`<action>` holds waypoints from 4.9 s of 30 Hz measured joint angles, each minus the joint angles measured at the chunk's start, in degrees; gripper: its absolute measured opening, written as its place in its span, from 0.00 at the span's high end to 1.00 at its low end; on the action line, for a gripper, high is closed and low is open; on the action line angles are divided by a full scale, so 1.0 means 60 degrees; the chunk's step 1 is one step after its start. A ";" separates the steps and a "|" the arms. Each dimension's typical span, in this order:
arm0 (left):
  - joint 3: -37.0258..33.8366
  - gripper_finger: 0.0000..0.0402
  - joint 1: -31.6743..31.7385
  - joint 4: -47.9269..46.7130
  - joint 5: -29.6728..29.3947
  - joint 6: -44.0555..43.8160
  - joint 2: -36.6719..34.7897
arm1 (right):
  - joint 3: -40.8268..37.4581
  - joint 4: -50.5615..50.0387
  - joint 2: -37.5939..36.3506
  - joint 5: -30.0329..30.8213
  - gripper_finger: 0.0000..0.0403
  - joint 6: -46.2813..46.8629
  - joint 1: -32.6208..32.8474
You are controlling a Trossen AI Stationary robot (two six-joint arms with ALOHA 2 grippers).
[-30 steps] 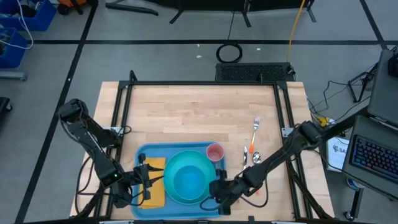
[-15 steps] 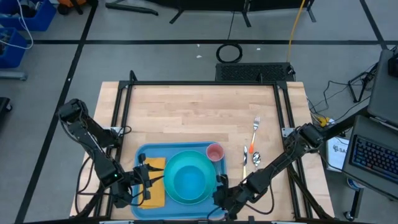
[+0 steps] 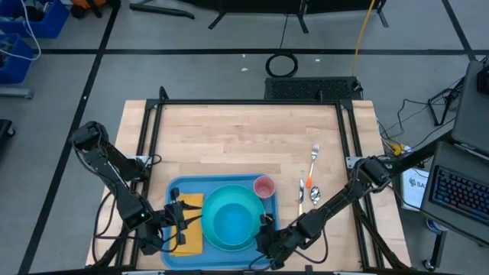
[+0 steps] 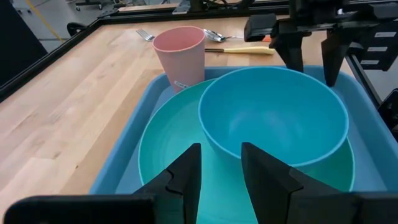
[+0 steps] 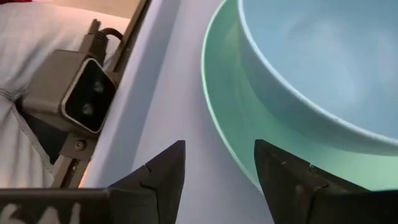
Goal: Set up tray
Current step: Adjust the green plate on the blue tray, then adjust the blue bowl on the green plate in the blue tray
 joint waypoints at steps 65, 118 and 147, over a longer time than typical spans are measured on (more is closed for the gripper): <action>0.0004 0.70 0.0000 -0.0033 -0.0007 0.0007 0.0000 | -0.0004 0.1116 0.0648 -0.1304 0.97 -0.0878 -0.0612; 0.0004 0.70 0.0000 -0.0055 -0.0007 0.0040 0.0000 | -0.0009 0.3371 0.1075 -0.3071 0.88 -0.0800 -0.0657; 0.0000 0.70 0.0000 -0.0046 0.0011 0.0068 0.0000 | 0.0011 0.4506 0.0579 -0.1265 0.68 -0.4683 -0.0477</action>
